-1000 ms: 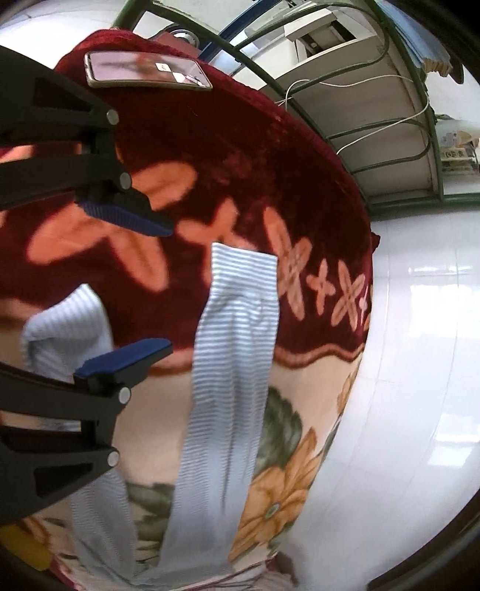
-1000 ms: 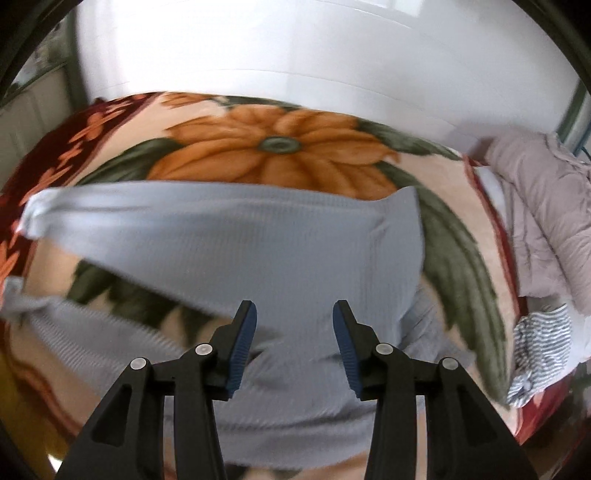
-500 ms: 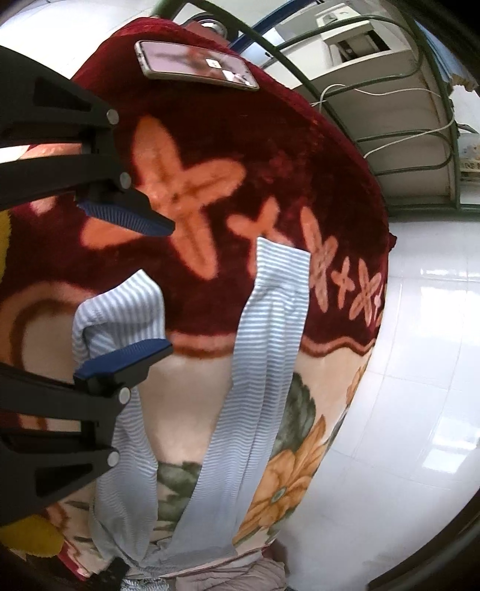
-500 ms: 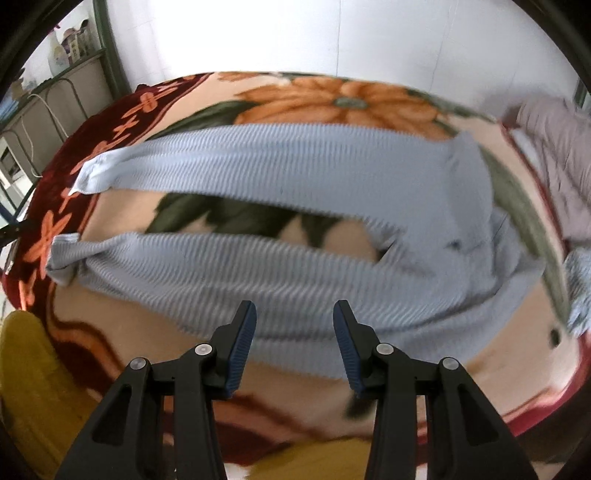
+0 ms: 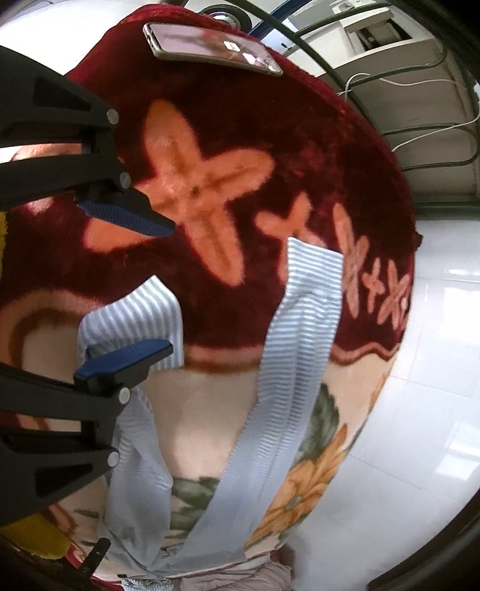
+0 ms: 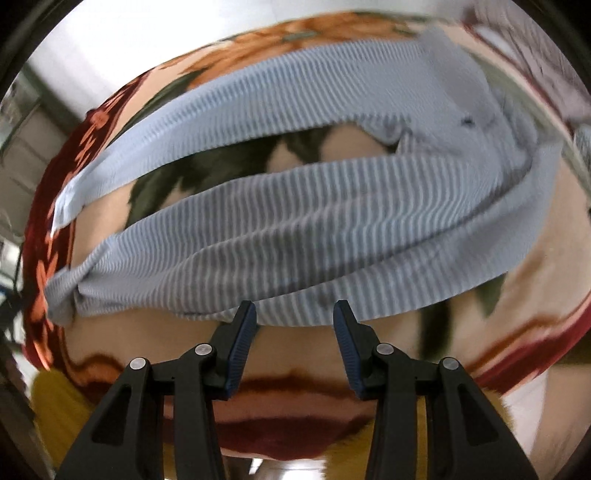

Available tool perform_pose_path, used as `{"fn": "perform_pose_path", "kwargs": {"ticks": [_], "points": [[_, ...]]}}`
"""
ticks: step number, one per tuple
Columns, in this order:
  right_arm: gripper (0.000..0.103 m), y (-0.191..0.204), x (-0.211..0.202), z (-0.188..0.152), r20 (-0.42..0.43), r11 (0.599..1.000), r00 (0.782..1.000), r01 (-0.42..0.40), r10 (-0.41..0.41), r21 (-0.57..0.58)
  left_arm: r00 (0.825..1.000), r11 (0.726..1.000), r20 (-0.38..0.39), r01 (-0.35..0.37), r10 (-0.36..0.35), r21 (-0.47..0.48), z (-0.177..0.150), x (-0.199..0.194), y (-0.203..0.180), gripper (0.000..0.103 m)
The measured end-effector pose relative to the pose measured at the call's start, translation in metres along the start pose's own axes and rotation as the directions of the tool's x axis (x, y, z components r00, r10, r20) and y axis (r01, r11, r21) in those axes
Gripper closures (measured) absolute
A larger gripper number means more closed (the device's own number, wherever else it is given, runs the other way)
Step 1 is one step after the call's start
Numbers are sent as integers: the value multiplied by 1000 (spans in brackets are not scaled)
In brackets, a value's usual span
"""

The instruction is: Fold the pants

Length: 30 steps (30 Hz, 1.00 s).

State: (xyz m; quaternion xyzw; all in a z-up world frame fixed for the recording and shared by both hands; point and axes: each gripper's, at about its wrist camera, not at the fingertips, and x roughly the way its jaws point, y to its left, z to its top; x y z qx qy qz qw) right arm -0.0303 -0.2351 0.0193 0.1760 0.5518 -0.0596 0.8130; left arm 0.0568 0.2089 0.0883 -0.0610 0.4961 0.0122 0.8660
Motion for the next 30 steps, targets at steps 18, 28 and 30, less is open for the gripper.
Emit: {"fn": "perform_pose_path", "kwargs": {"ticks": [18, 28, 30], "points": [[59, -9, 37, 4, -25, 997, 1000, 17, -15, 78, 951, 991, -279, 134, -132, -12, 14, 70, 3, 36], [100, -1, -5, 8, 89, 1000, 996, -3, 3, -7, 956, 975, -210, 184, -207, -124, 22, 50, 13, 93], [100, 1, -21, 10, 119, 999, 993, -17, 20, -31, 974, 977, -147, 146, -169, -156, 29, 30, 29, 93]]}}
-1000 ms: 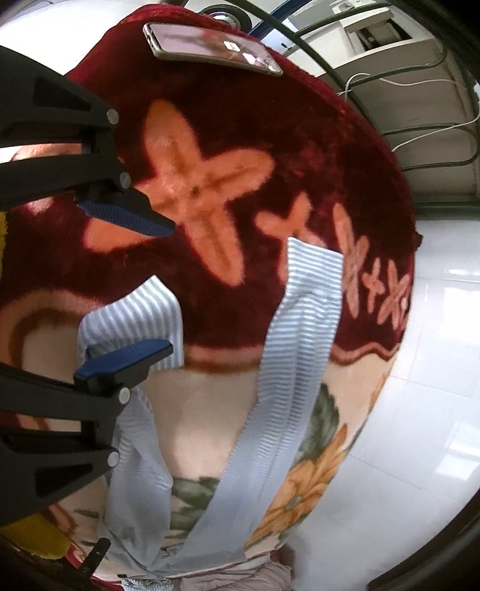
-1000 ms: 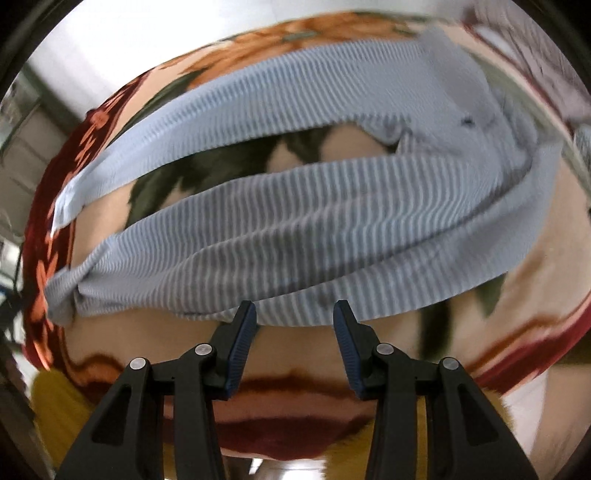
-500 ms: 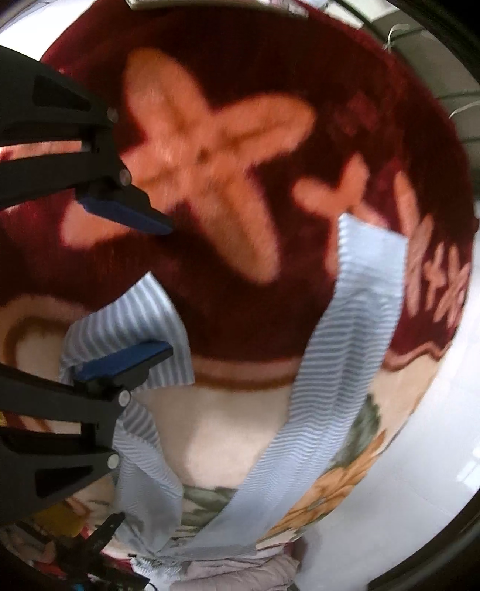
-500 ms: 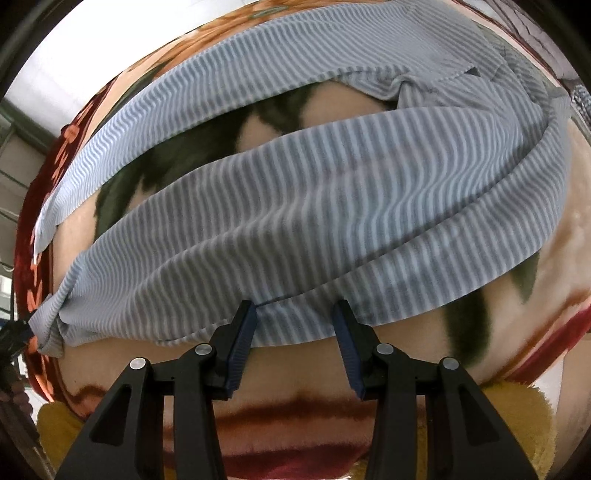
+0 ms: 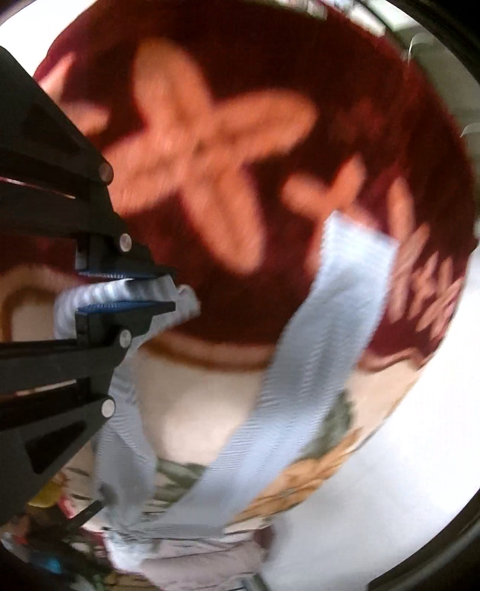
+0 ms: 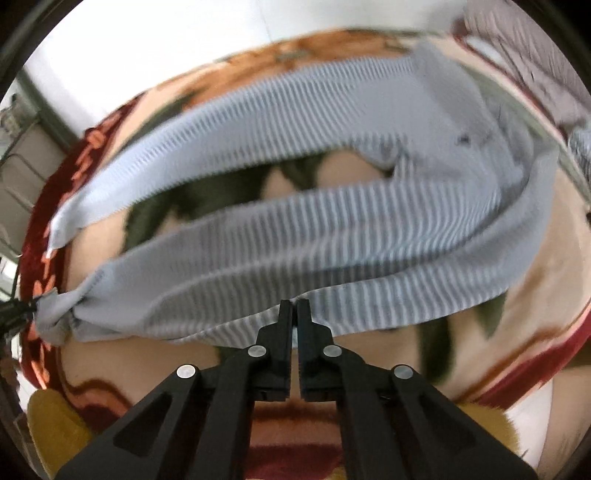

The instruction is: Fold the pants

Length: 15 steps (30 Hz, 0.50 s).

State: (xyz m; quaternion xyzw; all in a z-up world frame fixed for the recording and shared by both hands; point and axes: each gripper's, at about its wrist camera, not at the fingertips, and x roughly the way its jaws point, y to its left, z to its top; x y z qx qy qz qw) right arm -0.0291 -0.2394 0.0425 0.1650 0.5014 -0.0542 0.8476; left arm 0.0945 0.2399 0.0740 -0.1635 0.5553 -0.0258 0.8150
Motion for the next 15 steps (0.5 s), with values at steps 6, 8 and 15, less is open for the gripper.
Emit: {"fn": "perform_pose_path", "kwargs": {"ticks": [6, 8, 15], "points": [[100, 3, -37, 2, 37, 996, 995, -94, 94, -8, 988, 995, 134, -67, 76, -70, 13, -48, 32, 93], [100, 5, -45, -3, 30, 994, 995, -98, 100, -38, 985, 993, 141, -88, 98, -78, 16, -54, 41, 93], [101, 17, -33, -39, -127, 982, 992, -46, 23, -184, 969, 974, 103, -226, 223, 19, 12, -26, 38, 92]]}}
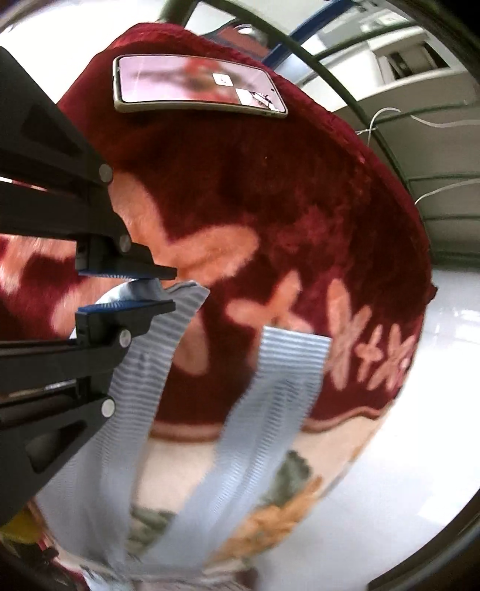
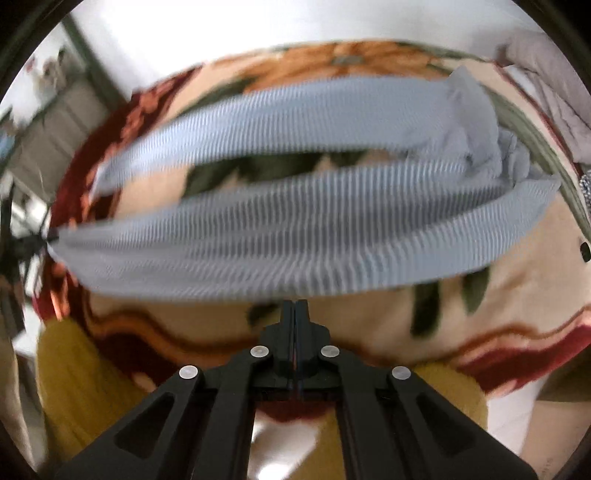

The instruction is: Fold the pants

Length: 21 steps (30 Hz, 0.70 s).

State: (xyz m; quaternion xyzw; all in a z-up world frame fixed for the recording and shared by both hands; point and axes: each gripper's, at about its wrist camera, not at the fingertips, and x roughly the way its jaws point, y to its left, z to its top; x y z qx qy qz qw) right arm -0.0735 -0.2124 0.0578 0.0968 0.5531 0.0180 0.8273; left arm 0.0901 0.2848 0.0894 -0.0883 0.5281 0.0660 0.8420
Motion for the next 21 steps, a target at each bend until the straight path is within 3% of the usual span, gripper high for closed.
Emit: {"fn": "perform_pose_path", "kwargs": {"ticks": [4, 8, 10, 12, 21], "points": [[101, -1, 20, -12, -70, 1000, 998, 2, -1, 6, 999, 999, -31, -43, 43, 4, -5, 16, -3, 88], [97, 11, 15, -7, -26, 999, 999, -25, 24, -30, 998, 997, 2, -68, 68, 38, -9, 10, -4, 48], [81, 20, 14, -2, -15, 997, 999, -48, 47, -55, 997, 996, 13, -71, 70, 56, -11, 5, -4, 46], [74, 34, 18, 2, -9, 994, 998, -64, 64, -88, 998, 996, 5, -64, 63, 63, -13, 2, -3, 44], [73, 81, 51, 12, -48, 964, 998, -59, 48, -261, 999, 999, -34, -11, 12, 40, -33, 0, 7, 42]]}}
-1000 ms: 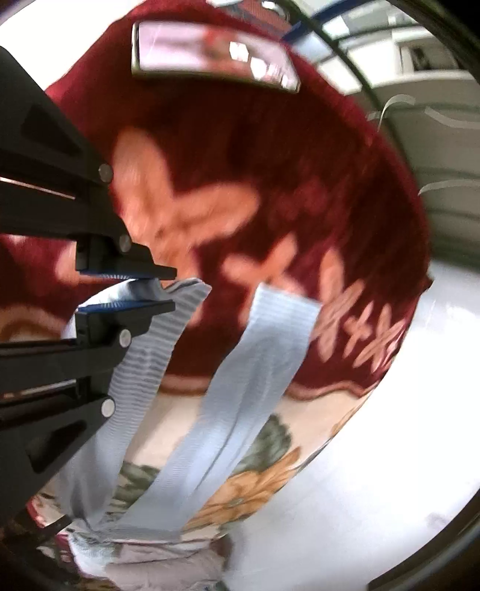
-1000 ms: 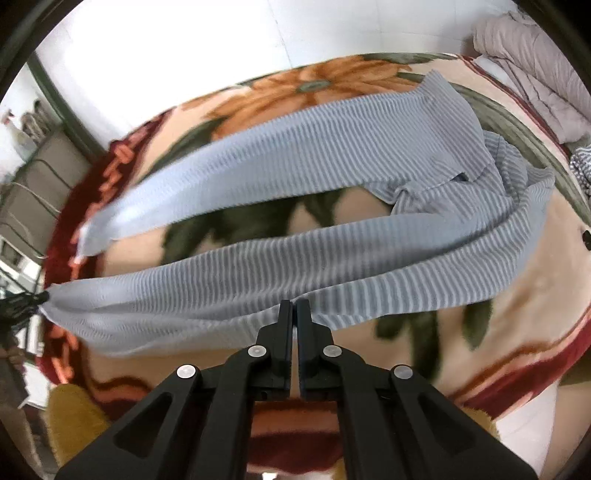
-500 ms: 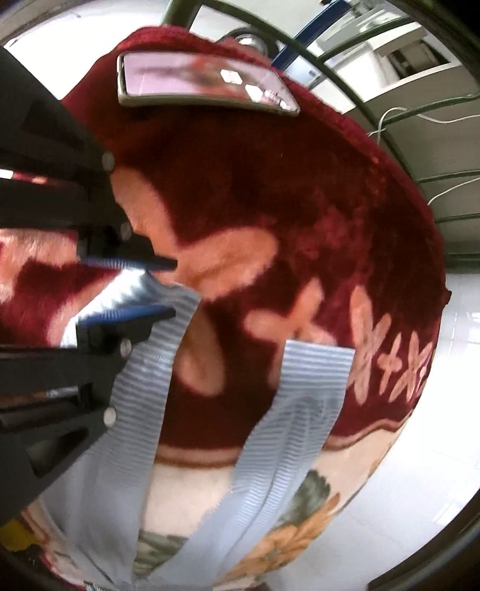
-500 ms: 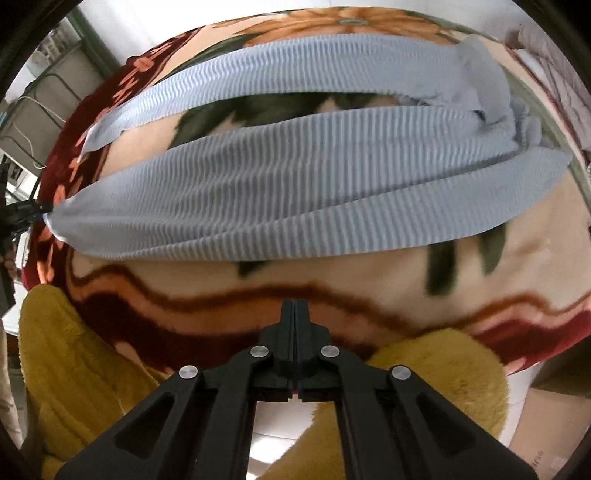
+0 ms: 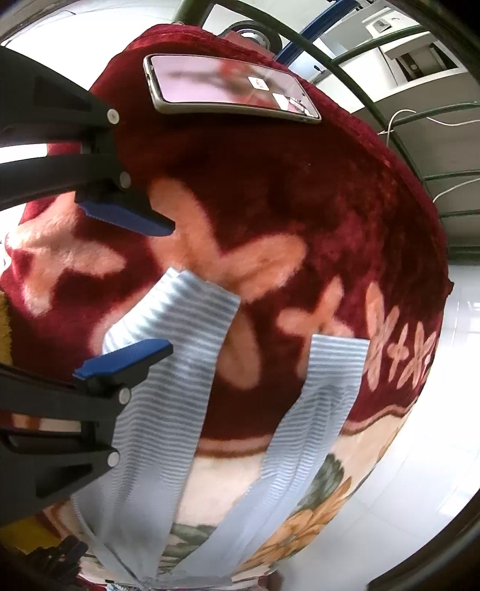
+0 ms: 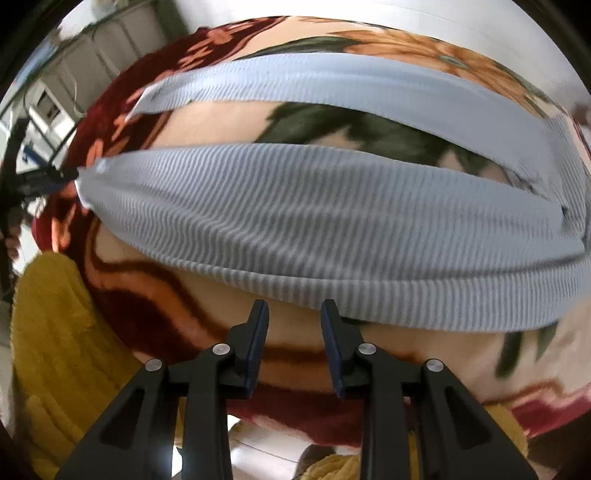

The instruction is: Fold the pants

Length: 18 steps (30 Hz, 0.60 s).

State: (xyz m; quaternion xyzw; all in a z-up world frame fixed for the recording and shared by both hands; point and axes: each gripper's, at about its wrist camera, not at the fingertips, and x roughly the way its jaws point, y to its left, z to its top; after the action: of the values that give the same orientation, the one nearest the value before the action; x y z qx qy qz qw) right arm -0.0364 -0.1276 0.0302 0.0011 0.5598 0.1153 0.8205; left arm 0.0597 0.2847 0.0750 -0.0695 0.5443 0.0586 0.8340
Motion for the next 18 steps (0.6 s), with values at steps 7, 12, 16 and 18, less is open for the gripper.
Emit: {"fn": "perform_pose_path", "kwargs": {"ticks": [7, 12, 16, 18], "points": [[73, -35, -18, 3, 41, 996, 998, 33, -37, 86, 999, 998, 32, 40, -42, 53, 3, -17, -30, 40], [73, -104, -43, -2, 47, 957, 986, 143, -159, 252, 994, 989, 43, 95, -101, 117, 4, -25, -77, 39], [73, -173, -71, -5, 69, 912, 966, 210, -250, 353, 992, 978, 15, 117, -122, 173, -1, -16, -120, 38], [72, -214, -84, -4, 82, 880, 950, 245, -303, 407, 992, 974, -7, 123, -124, 191, -6, -8, -141, 38]]}}
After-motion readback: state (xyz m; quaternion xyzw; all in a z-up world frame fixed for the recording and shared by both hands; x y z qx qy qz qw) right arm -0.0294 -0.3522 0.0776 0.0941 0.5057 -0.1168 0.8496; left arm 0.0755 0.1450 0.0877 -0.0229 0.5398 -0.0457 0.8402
